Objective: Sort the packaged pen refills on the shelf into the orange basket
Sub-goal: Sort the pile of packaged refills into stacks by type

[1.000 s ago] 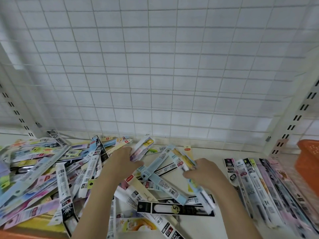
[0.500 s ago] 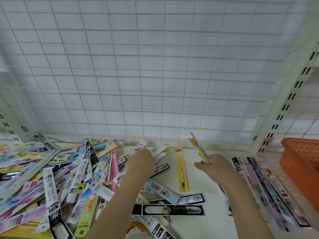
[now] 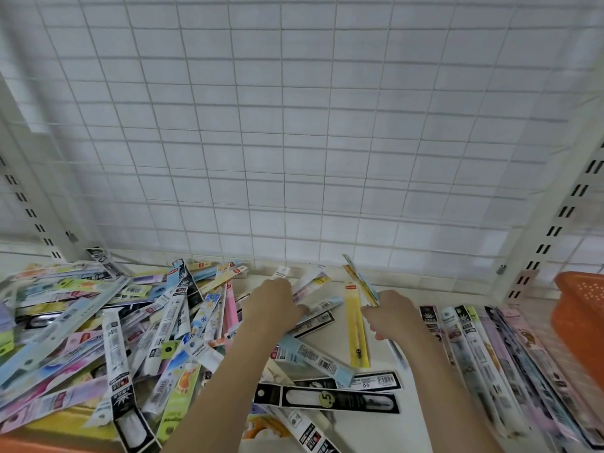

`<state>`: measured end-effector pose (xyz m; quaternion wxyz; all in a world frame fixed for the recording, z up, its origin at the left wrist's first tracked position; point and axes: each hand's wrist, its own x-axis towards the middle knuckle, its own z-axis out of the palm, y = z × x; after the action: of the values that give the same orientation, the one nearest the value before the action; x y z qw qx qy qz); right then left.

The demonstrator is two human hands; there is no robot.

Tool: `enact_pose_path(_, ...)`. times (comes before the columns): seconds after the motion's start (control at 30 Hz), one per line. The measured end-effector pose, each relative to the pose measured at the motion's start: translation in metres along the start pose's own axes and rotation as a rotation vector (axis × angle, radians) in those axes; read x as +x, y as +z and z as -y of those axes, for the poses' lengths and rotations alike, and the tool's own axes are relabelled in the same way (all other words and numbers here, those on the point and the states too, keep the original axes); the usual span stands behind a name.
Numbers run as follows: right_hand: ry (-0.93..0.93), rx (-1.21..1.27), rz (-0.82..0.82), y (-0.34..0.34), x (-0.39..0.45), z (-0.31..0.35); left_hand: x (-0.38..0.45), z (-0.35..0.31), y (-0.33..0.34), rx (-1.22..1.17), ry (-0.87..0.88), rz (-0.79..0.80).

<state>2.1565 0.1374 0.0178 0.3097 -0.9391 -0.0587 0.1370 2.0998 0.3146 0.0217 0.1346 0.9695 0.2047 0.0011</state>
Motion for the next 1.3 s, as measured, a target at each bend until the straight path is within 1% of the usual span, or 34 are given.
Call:
enact_pose_path(0.1,0.009,0.006,-0.021,0.001,0.003,-0.004,0.001,-0.002,0.01,0.036,0.006,0.084)
enact_pose_path(0.27,0.013,-0.042,-0.052,-0.006,0.007,-0.013,0.002,-0.002,0.002,0.015,0.024,-0.013)
enact_pose_path(0.4,-0.012,-0.129,-0.069,-0.005,0.011,-0.011,0.001,0.006,-0.023,-0.124,0.004,-0.033)
enact_pose_path(0.57,-0.003,-0.136,-0.004,0.01,0.012,0.001,-0.01,0.025,-0.051,-0.284,-0.033,-0.182)
enact_pose_path(0.67,0.001,-0.142,-0.007,0.018,0.011,0.004,-0.02,0.034,-0.058,-0.364,-0.063,-0.249)
enact_pose_path(0.77,0.01,-0.138,0.01,0.02,0.015,0.006,-0.028,0.041,-0.06,-0.507,-0.108,-0.328)
enact_pose_path(0.87,-0.007,-0.137,0.015,0.018,0.018,0.005,-0.032,0.048,-0.059,-0.518,-0.143,-0.379)
enact_pose_path(0.97,-0.043,-0.071,-0.008,0.014,0.018,0.007,-0.036,0.055,-0.057,-0.553,-0.154,-0.416)
enact_pose_path(1.07,-0.088,-0.051,0.015,0.01,0.014,0.015,-0.041,0.06,-0.054,-0.649,-0.166,-0.399)
enact_pose_path(1.13,-0.158,-0.066,0.042,0.012,0.006,0.022,-0.044,0.062,-0.052,-0.69,-0.173,-0.36)
enact_pose_path(1.23,-0.225,-0.123,0.1,0.022,-0.009,0.034,-0.05,0.068,-0.049,-0.649,-0.163,-0.302)
enact_pose_path(1.3,-0.256,-0.144,0.16,0.033,-0.017,0.04,-0.053,0.073,-0.048,-0.633,-0.143,-0.289)
